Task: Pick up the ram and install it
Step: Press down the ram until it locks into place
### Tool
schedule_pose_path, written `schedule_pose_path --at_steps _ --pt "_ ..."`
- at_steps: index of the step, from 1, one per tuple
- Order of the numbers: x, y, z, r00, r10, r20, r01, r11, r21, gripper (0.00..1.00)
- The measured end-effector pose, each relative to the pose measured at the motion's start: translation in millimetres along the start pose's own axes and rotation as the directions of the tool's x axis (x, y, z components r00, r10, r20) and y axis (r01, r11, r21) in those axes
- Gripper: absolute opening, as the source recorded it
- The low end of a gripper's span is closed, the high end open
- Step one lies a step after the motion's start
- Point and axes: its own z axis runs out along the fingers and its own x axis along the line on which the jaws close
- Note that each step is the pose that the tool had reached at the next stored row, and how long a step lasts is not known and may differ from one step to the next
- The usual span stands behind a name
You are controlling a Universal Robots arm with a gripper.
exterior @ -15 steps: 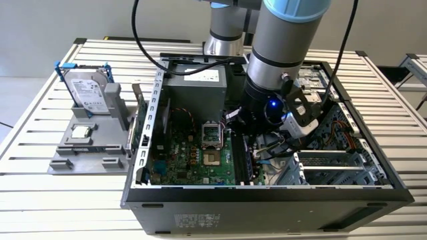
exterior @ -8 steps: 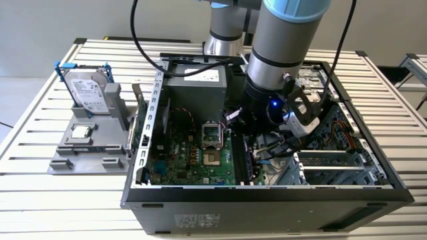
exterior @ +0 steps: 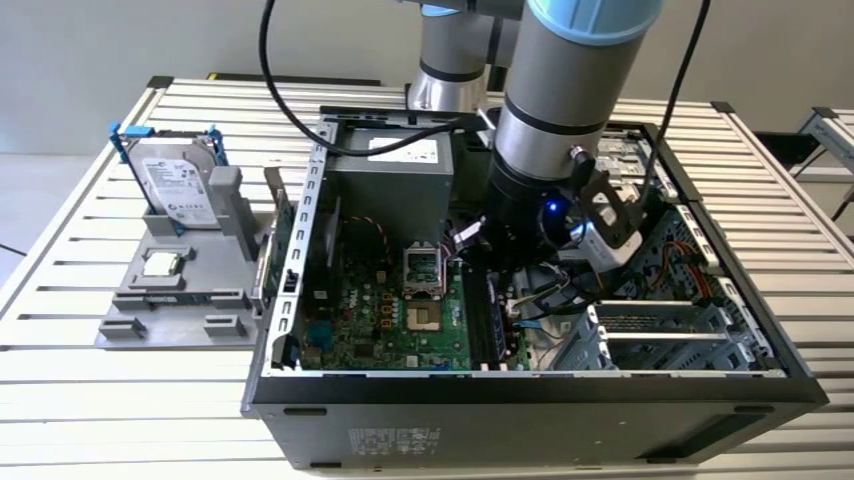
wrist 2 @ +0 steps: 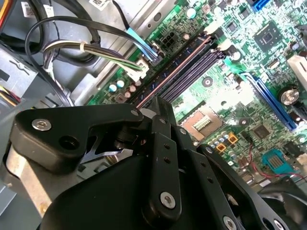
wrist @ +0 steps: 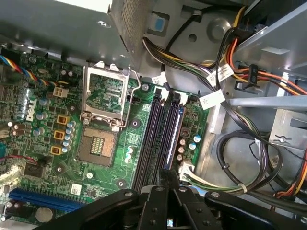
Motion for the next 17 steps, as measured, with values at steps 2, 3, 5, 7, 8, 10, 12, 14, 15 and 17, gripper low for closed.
schedule_pose_path --at_steps 2,3,5,7,8,10,12,14,15,17 --pt "-0.4 -0.1 0.0 0.9999 -0.014 0.0002 0.014 0.9999 -0.0003 0.0" --pt "-0.5 -0.1 0.0 0.9998 -0.021 0.0003 0.021 0.9998 -0.0003 0.0" --pt "-0.9 -0.2 0.0 0.9994 -0.036 0.0005 0.036 0.9994 -0.0005 0.0" --pt "-1.2 -0.3 0.0 0.9988 -0.05 0.0007 0.05 0.9988 -0.0007 0.0" --pt "-1.2 -0.3 0.1 0.9983 -0.058 0.0009 0.058 0.9983 -0.001 0.0" --pt "-1.3 -0.3 0.1 0.9971 -0.076 0.0011 0.076 0.9971 -0.0012 0.0" --pt "-1.3 -0.3 0.1 0.9955 -0.095 0.0013 0.095 0.9955 -0.0014 0.0" --pt "-1.4 -0.3 0.0 0.9933 -0.115 0.0016 0.115 0.9933 -0.0017 0.0" --pt "-1.4 -0.3 0.0 0.992 -0.126 0.0017 0.126 0.992 -0.0018 0.0" --pt "-1.4 -0.3 0.0 0.9891 -0.147 0.002 0.147 0.9891 -0.002 0.0"
